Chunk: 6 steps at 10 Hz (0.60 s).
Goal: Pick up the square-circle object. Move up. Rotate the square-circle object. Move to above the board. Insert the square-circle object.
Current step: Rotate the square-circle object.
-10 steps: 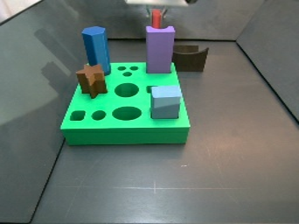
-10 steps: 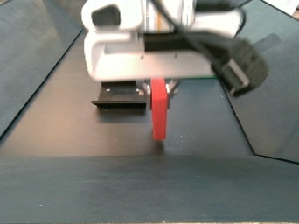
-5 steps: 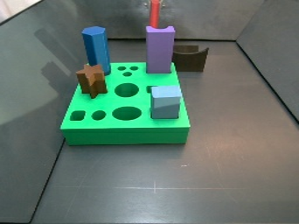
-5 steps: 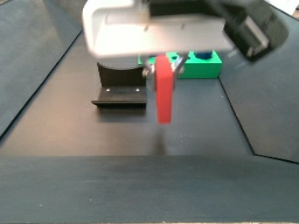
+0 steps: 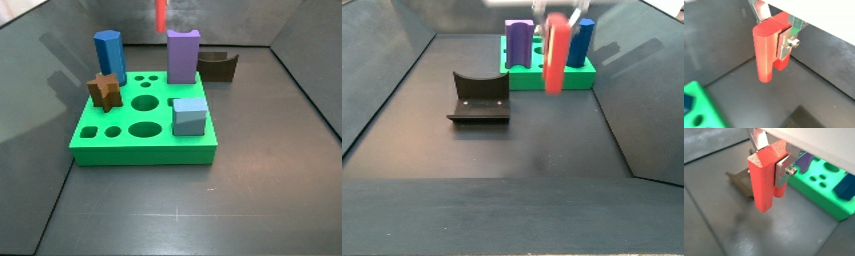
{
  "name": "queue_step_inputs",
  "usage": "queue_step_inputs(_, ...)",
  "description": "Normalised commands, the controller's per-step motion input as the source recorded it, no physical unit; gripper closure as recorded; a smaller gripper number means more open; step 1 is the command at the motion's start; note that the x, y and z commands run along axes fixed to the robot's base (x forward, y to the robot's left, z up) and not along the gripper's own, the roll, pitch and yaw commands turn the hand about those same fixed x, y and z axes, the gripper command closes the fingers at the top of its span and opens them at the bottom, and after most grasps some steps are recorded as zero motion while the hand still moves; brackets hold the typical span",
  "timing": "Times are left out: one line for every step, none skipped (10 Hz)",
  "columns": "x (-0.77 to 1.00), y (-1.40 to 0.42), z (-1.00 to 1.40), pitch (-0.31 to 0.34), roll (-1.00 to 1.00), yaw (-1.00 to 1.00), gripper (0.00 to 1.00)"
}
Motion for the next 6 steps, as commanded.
queue_step_inputs(-0.34,-1.0,0.92,0.05,0.04,0.03,1.0)
queue_step_inputs(-0.21,-0.71,0.68,0.032,0.03,0.03,1.0)
queue_step_inputs(-0.12,-0.5,0.49,0.019,0.01,0.03,1.0)
queue_step_inputs(-0.07,-0.29,0.3,0.023,-0.01,0.03,1.0)
queue_step_inputs(0.0,0.0,-1.0,-0.08,-0.27,-0.18,1.0)
queue_step_inputs(0.02,0.02,-1.0,-0.092,-0.28,-0.18,1.0)
